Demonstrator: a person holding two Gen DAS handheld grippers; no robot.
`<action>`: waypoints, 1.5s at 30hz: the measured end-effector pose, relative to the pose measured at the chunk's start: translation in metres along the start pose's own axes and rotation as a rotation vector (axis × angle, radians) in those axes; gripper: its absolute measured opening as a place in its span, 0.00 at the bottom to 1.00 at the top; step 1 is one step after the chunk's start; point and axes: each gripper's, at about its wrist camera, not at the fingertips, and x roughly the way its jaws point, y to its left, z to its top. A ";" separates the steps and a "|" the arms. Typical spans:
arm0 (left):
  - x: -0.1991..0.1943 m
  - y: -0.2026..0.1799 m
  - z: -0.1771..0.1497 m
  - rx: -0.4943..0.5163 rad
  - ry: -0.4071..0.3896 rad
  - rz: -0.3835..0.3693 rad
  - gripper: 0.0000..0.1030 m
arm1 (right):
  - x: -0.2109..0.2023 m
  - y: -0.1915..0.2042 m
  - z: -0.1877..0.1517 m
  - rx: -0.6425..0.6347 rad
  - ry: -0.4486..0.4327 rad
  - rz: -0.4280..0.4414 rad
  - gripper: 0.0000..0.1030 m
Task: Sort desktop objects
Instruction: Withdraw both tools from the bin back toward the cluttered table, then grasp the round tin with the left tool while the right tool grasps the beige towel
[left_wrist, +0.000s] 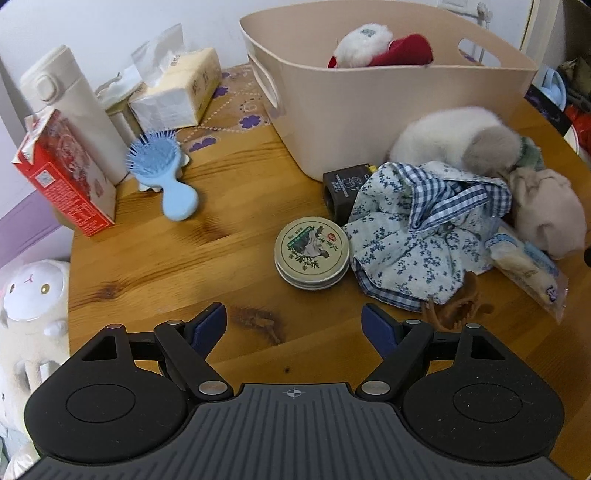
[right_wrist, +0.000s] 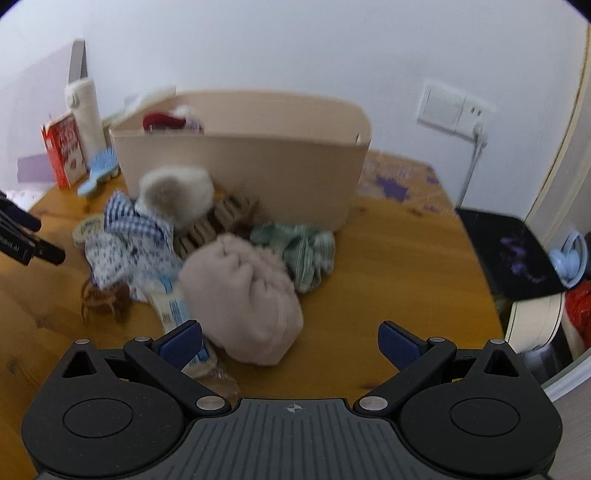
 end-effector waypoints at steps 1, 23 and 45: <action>0.003 0.000 0.001 -0.001 0.001 0.001 0.79 | 0.004 0.000 0.000 -0.005 0.011 0.005 1.00; 0.049 0.007 0.029 -0.024 -0.035 -0.037 0.76 | 0.061 -0.002 0.020 0.002 0.081 0.097 0.84; 0.038 0.005 0.023 -0.037 -0.036 -0.095 0.54 | 0.054 -0.007 0.016 0.006 0.097 0.163 0.27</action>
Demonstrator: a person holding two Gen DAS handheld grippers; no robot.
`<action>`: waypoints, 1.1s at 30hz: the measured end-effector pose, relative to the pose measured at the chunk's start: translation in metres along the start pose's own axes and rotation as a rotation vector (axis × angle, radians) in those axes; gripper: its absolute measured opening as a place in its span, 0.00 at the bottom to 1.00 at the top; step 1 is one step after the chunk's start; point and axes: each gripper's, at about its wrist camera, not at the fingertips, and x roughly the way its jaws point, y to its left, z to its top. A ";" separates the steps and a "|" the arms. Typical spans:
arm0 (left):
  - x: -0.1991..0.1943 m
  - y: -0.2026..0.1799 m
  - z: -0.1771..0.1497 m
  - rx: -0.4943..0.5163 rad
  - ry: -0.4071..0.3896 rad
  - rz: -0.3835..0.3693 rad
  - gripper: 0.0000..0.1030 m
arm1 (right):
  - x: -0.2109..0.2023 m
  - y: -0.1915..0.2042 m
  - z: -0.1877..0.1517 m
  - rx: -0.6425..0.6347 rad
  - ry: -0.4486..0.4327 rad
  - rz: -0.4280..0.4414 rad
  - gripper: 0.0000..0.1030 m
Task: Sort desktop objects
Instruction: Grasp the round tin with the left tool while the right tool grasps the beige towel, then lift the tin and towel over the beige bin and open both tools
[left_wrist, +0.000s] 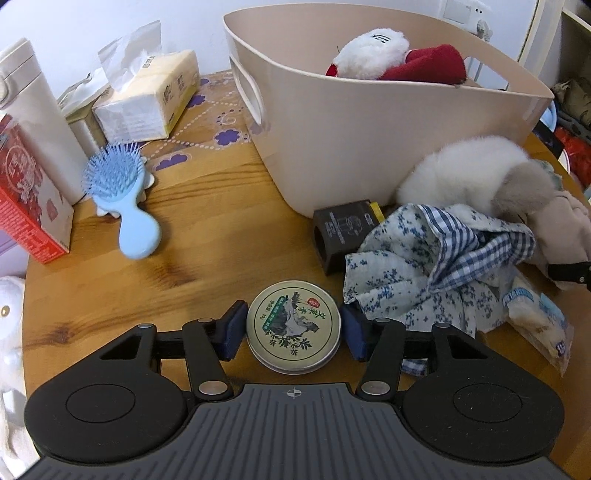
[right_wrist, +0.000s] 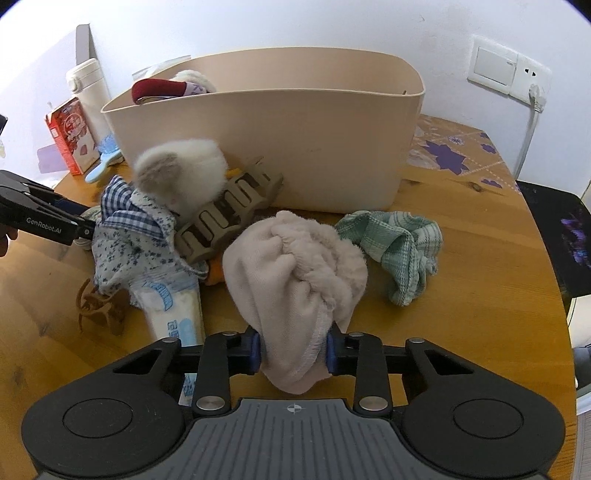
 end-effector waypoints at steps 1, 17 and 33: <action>-0.003 0.000 -0.002 0.000 -0.003 0.002 0.54 | -0.002 0.000 -0.001 -0.003 0.001 -0.001 0.27; -0.056 -0.004 -0.022 -0.042 -0.046 0.035 0.54 | -0.057 -0.006 -0.015 0.025 -0.083 -0.017 0.25; -0.130 -0.021 -0.010 -0.036 -0.179 0.044 0.54 | -0.128 -0.005 -0.005 -0.047 -0.244 -0.058 0.25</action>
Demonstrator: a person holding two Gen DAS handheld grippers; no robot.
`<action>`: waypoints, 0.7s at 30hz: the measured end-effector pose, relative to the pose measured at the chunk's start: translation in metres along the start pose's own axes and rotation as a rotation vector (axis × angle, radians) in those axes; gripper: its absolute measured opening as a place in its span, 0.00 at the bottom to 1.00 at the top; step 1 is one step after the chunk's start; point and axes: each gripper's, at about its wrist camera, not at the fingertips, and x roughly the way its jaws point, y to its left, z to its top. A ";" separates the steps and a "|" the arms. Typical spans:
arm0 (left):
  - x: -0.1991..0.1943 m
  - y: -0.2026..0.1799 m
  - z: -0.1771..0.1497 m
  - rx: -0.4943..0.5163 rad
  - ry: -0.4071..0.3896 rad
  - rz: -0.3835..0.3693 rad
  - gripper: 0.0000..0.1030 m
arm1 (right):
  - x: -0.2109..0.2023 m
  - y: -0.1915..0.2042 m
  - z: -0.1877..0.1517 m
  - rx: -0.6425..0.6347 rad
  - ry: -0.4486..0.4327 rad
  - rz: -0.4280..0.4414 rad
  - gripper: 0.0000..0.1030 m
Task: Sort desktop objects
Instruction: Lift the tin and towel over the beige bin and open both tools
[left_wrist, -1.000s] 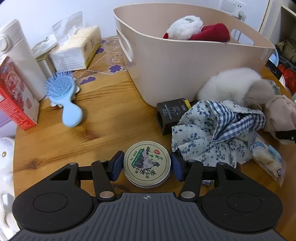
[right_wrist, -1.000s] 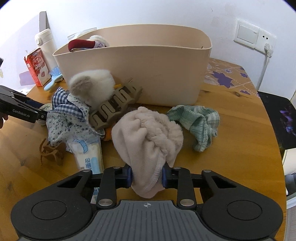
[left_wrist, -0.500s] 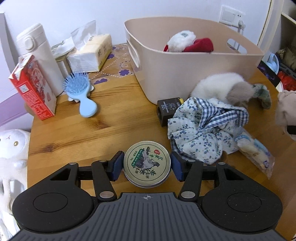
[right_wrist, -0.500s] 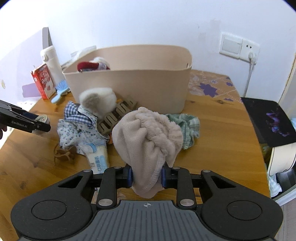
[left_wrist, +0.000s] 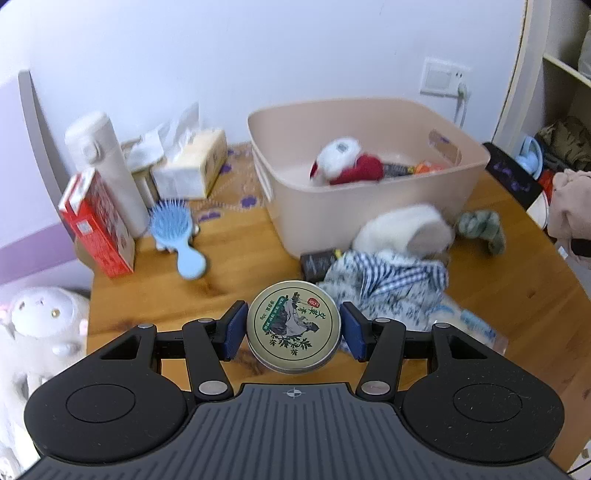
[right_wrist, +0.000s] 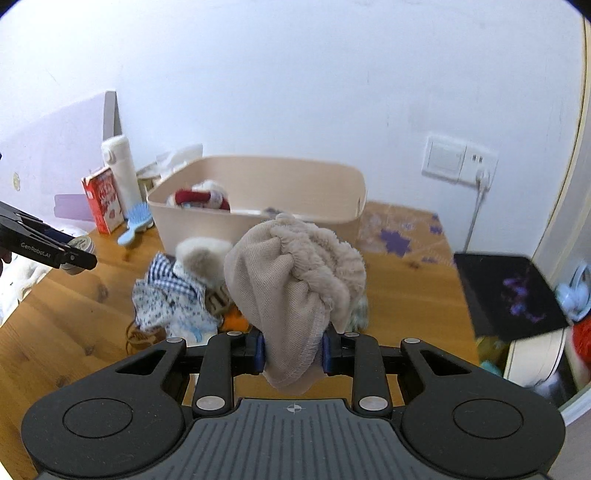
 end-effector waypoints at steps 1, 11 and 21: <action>-0.003 0.000 0.003 0.002 -0.010 0.001 0.54 | -0.003 -0.001 0.004 -0.011 -0.010 -0.004 0.25; -0.019 -0.004 0.042 0.021 -0.068 0.006 0.54 | -0.020 -0.013 0.044 -0.038 -0.103 -0.022 0.25; -0.027 -0.009 0.102 0.040 -0.143 0.020 0.54 | -0.015 -0.028 0.096 -0.095 -0.181 -0.005 0.25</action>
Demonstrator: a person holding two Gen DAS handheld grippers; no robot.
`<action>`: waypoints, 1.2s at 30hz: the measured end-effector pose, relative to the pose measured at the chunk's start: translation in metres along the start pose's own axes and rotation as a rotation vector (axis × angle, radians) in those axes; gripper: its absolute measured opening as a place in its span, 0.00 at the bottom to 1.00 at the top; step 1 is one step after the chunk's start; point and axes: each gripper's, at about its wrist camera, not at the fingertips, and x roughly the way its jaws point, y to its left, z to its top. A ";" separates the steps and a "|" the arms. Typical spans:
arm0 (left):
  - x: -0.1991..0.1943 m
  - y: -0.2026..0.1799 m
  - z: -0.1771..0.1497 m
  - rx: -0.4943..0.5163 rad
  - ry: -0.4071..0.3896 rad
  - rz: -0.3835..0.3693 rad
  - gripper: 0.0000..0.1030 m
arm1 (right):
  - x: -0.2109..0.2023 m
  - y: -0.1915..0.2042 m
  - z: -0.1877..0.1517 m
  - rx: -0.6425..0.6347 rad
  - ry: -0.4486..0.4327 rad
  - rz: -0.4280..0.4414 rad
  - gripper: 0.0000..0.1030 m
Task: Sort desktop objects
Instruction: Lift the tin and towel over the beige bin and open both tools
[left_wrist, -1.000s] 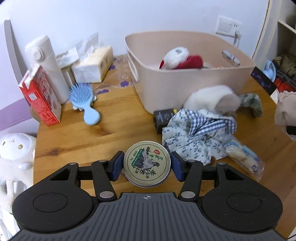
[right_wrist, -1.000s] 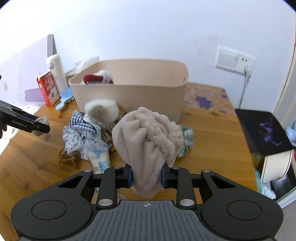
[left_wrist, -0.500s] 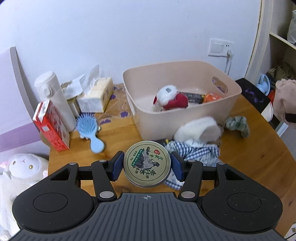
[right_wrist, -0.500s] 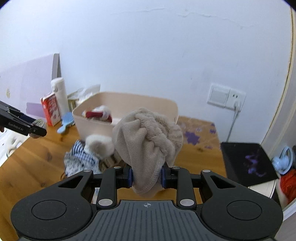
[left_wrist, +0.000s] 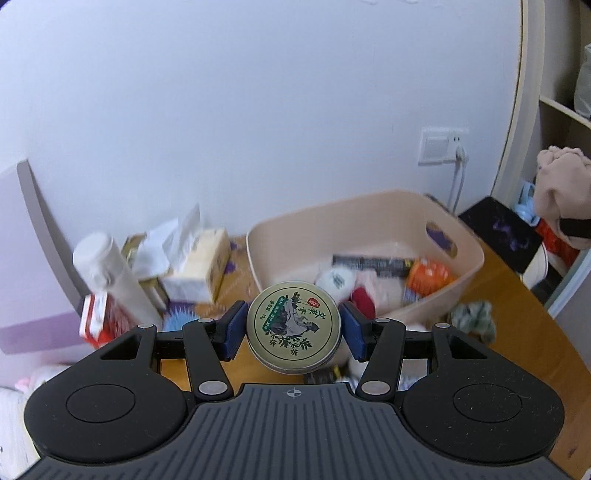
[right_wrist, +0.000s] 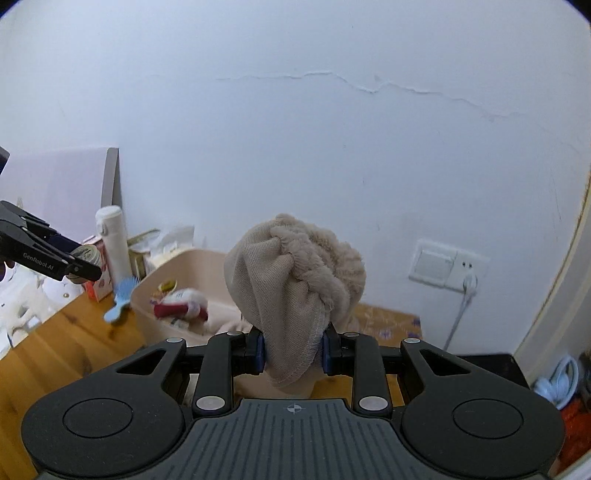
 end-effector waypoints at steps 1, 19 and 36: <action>0.001 -0.001 0.005 0.001 -0.007 0.002 0.54 | 0.003 -0.002 0.004 -0.002 -0.005 0.006 0.25; 0.057 -0.021 0.073 -0.027 -0.018 0.006 0.54 | 0.078 -0.022 0.046 -0.073 -0.033 0.090 0.25; 0.150 -0.049 0.063 -0.048 0.175 0.084 0.54 | 0.160 -0.013 0.038 -0.155 0.120 0.174 0.25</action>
